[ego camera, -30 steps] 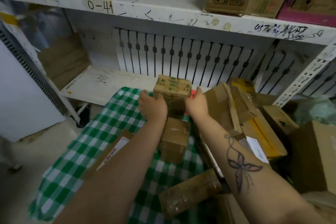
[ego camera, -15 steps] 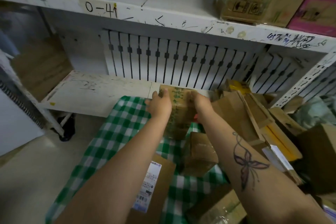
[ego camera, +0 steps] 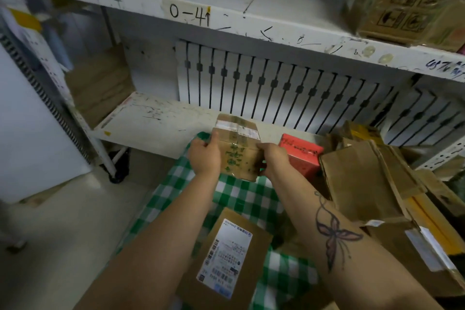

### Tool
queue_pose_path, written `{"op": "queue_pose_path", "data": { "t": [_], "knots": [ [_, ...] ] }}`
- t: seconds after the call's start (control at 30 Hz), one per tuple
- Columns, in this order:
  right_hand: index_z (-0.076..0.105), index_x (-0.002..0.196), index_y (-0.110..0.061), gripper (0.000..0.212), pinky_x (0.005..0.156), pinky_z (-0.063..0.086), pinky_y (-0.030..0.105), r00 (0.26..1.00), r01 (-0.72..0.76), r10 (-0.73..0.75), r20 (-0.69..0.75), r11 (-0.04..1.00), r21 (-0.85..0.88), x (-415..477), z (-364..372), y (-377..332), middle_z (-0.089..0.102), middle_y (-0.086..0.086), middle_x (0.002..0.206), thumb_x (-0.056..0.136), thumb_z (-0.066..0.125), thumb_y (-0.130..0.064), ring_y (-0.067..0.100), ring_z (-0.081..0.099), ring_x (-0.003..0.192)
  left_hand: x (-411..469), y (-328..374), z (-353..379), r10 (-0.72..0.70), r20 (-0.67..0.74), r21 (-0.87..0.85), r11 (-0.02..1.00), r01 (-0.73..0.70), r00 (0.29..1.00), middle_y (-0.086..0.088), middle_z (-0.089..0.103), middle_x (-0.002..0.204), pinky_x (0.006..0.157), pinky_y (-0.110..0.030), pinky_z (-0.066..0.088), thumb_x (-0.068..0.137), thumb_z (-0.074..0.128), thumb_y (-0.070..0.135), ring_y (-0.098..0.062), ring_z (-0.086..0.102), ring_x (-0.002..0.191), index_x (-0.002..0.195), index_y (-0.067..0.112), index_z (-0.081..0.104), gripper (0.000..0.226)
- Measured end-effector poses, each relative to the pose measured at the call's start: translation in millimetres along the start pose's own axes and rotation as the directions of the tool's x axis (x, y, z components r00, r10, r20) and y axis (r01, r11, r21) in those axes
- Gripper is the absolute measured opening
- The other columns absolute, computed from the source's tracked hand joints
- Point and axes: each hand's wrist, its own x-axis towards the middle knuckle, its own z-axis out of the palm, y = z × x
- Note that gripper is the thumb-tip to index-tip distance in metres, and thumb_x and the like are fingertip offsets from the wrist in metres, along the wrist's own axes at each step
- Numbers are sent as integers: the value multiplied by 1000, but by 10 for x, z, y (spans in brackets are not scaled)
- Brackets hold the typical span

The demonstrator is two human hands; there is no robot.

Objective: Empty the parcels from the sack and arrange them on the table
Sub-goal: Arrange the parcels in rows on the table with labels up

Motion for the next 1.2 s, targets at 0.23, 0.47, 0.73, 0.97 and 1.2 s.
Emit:
{"op": "queue_pose_path", "data": {
  "t": [0.23,0.47,0.73,0.97,1.2],
  "knots": [
    [53,128,2,36,71,47,29,996,45,-22,87,962,-271,150,264,300,56,19,131,93,47,1,27,61,96,283,-329,-138,-93,-52,67,993,96,994,0,47,75,68,-28,32,97,43,17,-20,46,81,74,12,42,24],
    [54,131,-10,41,97,47,37,997,-51,64,41,964,-259,340,493,470,59,10,130,93,49,3,26,58,117,583,-587,-242,-180,-55,227,956,187,982,-21,61,116,81,-32,40,98,47,21,-34,56,110,112,-5,58,32],
    [60,117,2,30,59,48,28,992,-86,110,62,948,-306,432,672,591,66,13,102,93,41,2,22,60,84,824,-774,-259,-224,-106,289,925,246,969,-23,58,122,85,-34,42,99,43,18,-35,54,114,120,-7,53,34],
    [60,104,-1,20,58,45,27,978,-122,168,120,941,-317,382,631,646,60,12,94,95,42,-3,16,54,72,774,-857,-236,-293,-66,386,874,296,954,-26,52,130,92,-37,43,99,35,10,-37,51,119,124,-10,49,35],
    [50,128,2,35,92,43,35,989,-83,123,87,928,-363,254,512,436,54,13,117,94,49,-9,23,47,100,551,-735,-46,-48,107,666,745,-36,993,-20,-2,157,117,-44,-5,92,49,22,-36,-7,145,149,2,0,78]
  ]
}}
